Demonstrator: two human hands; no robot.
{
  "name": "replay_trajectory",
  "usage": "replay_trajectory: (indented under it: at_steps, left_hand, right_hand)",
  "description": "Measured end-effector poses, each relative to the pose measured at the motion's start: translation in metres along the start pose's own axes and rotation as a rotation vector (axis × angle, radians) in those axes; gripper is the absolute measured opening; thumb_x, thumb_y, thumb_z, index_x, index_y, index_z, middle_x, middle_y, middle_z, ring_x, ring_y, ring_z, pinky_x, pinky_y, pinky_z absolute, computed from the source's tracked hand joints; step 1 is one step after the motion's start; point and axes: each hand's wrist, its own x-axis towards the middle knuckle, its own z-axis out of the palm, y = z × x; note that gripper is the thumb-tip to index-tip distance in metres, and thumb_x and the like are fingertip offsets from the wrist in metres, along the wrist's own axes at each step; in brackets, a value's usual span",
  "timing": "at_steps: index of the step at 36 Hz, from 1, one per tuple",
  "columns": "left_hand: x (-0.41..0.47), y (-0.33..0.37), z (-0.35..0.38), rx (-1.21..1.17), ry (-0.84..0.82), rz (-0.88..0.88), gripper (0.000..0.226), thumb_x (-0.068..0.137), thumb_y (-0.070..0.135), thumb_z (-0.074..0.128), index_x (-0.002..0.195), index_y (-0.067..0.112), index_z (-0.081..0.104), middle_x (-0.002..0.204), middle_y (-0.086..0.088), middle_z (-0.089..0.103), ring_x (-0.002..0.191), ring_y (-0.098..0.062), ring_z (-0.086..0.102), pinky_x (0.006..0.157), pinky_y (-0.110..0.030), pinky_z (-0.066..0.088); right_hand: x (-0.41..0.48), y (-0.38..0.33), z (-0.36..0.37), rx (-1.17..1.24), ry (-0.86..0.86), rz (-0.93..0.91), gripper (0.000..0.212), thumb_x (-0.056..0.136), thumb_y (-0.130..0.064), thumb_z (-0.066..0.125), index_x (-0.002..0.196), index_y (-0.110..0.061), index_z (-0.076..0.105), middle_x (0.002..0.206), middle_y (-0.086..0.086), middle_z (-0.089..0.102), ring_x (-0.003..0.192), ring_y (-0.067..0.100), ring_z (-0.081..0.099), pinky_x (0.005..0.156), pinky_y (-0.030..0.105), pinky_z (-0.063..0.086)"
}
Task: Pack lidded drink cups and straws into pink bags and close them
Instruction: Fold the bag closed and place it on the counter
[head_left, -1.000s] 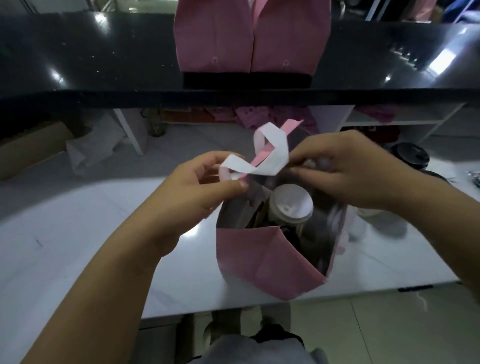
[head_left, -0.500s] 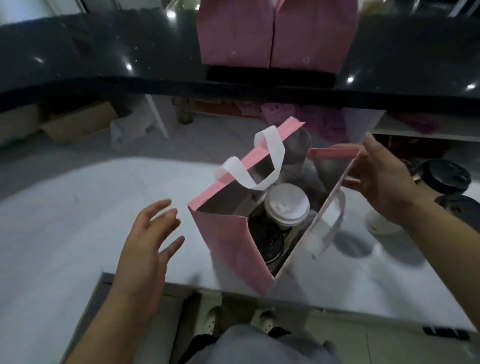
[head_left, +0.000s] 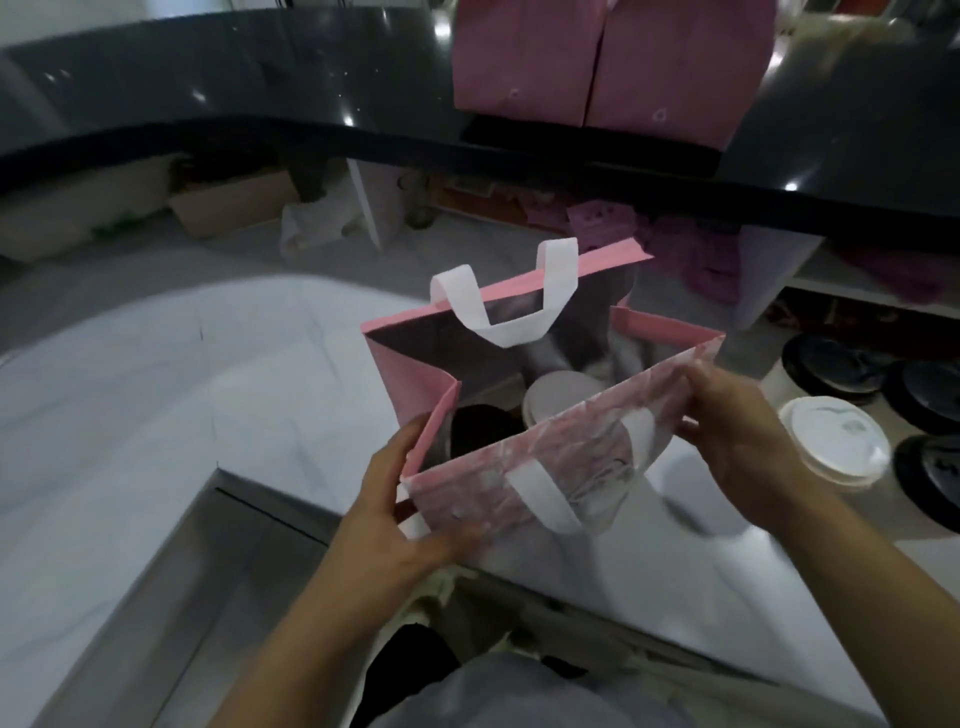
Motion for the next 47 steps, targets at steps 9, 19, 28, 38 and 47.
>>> replay_trajectory:
  at_steps: [9, 19, 28, 38, 47]
  left_hand:
    - [0.026, 0.01, -0.024, 0.003, 0.129, 0.209, 0.043, 0.066, 0.044, 0.083, 0.099, 0.067, 0.067, 0.145, 0.028, 0.043, 0.124, -0.001, 0.051, 0.095, -0.034, 0.052]
    - [0.085, 0.02, -0.051, -0.008, -0.078, 0.232, 0.04, 0.068, 0.051, 0.08, 0.102, 0.029, 0.081, 0.152, 0.038, 0.033, 0.137, 0.002, 0.042, 0.097, -0.026, 0.05]
    - [0.119, 0.024, -0.062, -0.057, -0.162, 0.183, 0.035, 0.068, 0.046, 0.08, 0.099, 0.029, 0.082, 0.148, 0.04, 0.036, 0.143, -0.006, 0.037, 0.113, -0.044, 0.04]
    - [0.134, 0.034, -0.065, -0.124, -0.217, 0.17, 0.03, 0.077, 0.032, 0.077, 0.102, 0.015, 0.08, 0.131, 0.006, 0.059, 0.116, -0.019, 0.063, 0.085, -0.027, 0.056]
    - [0.127, 0.036, -0.058, -0.099, -0.075, 0.173, 0.021, 0.084, 0.035, 0.071, 0.103, 0.031, 0.08, 0.104, 0.001, 0.076, 0.097, -0.013, 0.07, 0.081, -0.02, 0.055]
  right_hand:
    - [0.01, -0.02, -0.016, -0.099, -0.213, -0.09, 0.053, 0.072, -0.02, 0.077, 0.123, -0.03, 0.07, 0.133, -0.002, 0.065, 0.119, 0.014, 0.063, 0.094, 0.026, 0.053]
    - [0.053, -0.034, -0.014, -0.137, -0.266, -0.027, 0.031, 0.061, -0.013, 0.061, 0.083, -0.024, 0.078, 0.135, -0.031, 0.053, 0.139, -0.011, 0.031, 0.111, 0.044, 0.033]
    - [0.077, -0.026, -0.016, -0.025, -0.288, -0.076, 0.016, 0.074, -0.006, 0.066, 0.078, -0.015, 0.078, 0.107, -0.008, 0.064, 0.1, 0.015, 0.065, 0.079, 0.023, 0.054]
    - [0.074, -0.02, -0.007, -0.02, -0.149, -0.12, 0.029, 0.078, -0.008, 0.068, 0.106, -0.008, 0.074, 0.113, 0.001, 0.069, 0.107, 0.022, 0.066, 0.092, 0.031, 0.054]
    - [0.064, -0.018, -0.002, 0.007, -0.088, -0.161, 0.025, 0.08, -0.022, 0.071, 0.1, -0.033, 0.08, 0.104, -0.005, 0.077, 0.099, 0.01, 0.072, 0.082, 0.018, 0.054]
